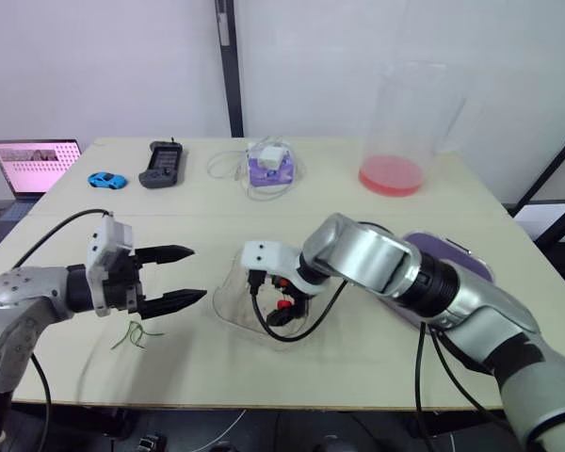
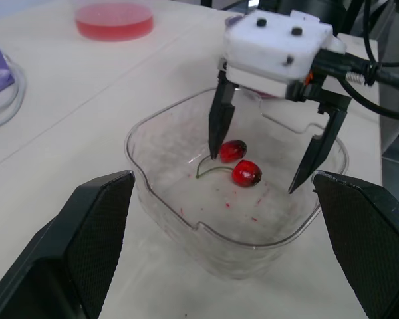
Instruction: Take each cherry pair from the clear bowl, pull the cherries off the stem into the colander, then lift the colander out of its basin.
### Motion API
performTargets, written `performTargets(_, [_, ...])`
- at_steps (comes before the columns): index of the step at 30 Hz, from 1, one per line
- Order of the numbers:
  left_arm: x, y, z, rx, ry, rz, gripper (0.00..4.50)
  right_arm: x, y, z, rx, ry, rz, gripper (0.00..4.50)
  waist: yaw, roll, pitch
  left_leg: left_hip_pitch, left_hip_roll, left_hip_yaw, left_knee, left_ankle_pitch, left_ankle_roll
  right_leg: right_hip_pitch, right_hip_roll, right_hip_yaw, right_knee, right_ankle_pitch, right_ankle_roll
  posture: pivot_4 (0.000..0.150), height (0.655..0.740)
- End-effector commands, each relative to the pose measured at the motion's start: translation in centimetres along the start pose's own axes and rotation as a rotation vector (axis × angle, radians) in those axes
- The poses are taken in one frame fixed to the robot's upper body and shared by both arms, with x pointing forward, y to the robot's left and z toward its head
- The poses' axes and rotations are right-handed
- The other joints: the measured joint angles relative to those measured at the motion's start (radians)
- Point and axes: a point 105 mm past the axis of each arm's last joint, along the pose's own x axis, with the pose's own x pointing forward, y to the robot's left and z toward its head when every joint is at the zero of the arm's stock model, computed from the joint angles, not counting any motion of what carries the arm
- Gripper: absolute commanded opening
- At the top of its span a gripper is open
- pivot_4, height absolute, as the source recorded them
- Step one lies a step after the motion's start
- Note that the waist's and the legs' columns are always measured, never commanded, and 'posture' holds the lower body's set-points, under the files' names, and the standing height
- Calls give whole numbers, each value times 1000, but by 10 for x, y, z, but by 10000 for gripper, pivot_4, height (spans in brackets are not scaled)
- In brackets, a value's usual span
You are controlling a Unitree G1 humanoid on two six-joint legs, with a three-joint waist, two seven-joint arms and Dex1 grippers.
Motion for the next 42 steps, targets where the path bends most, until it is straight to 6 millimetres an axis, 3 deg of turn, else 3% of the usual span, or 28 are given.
performTargets(1, [-1, 1, 7, 50, -16, 16, 44762, -4, -6, 4, -13, -14, -48, 45000, 0, 0, 0, 0, 0, 0, 0, 0, 0, 0, 0, 0, 0, 0, 0, 1500, 7332])
performTargets(5, [-5, 8, 9, 68, -14, 45, 45000, 5, -5, -3, -18, 12, -48, 30261, -3, 0, 0, 0, 0, 0, 0, 0, 0, 0, 0, 0, 0, 0, 0, 1500, 7332])
performTargets(17, [-4, 10, 10, 66, -20, 50, 45000, 12, -6, -9, -17, 39, -53, 30261, -12, 0, 0, 0, 0, -1, 0, 0, 0, 0, 0, 0, 0, 0, 0, 1500, 7332])
performTargets(20, [-3, 11, 11, 67, -24, 52, 45000, 12, -8, -6, -14, 27, -67, 22314, -16, 0, 0, 0, 0, -1, 0, 0, 0, 0, 0, 0, 0, 0, 0, 1500, 7332])
performTargets(22, [-3, 11, 11, 66, -25, 51, 45000, 11, -8, -4, -21, 21, -71, 13550, -18, 0, 0, 0, 0, -1, 0, 0, 0, 0, 0, -1, 0, 0, 0, 1500, 7332])
performTargets(26, [-2, 12, 10, 64, -26, 52, 45000, 7, -6, 4, -35, -14, -62, 13550, -21, 0, 0, 0, 0, -1, 0, 0, 0, 0, 0, -1, 0, 0, 0, 1500, 7332])
performTargets(32, [-1, 13, 9, 61, -26, 49, 45000, 3, 2, 34, -57, -123, -36, 13550, -22, 0, 0, 0, 0, -1, -1, 0, 0, 0, 1, -1, 0, 0, 0, 1500, 7332])
performTargets(39, [0, 13, 10, 63, -21, 44, 45000, 9, 0, 43, -51, -153, -50, 13550, -21, 0, 0, 0, 0, -1, 0, 0, 0, 0, 0, -1, 0, 0, 0, 1500, 7332])
performTargets(42, [1, 13, 10, 63, -22, 40, 45000, 3, -4, 47, -24, -179, -61, 22284, -22, 0, 0, 0, 0, -1, -1, 0, 0, 0, 0, -1, 1, 0, 0, 1500, 7332])
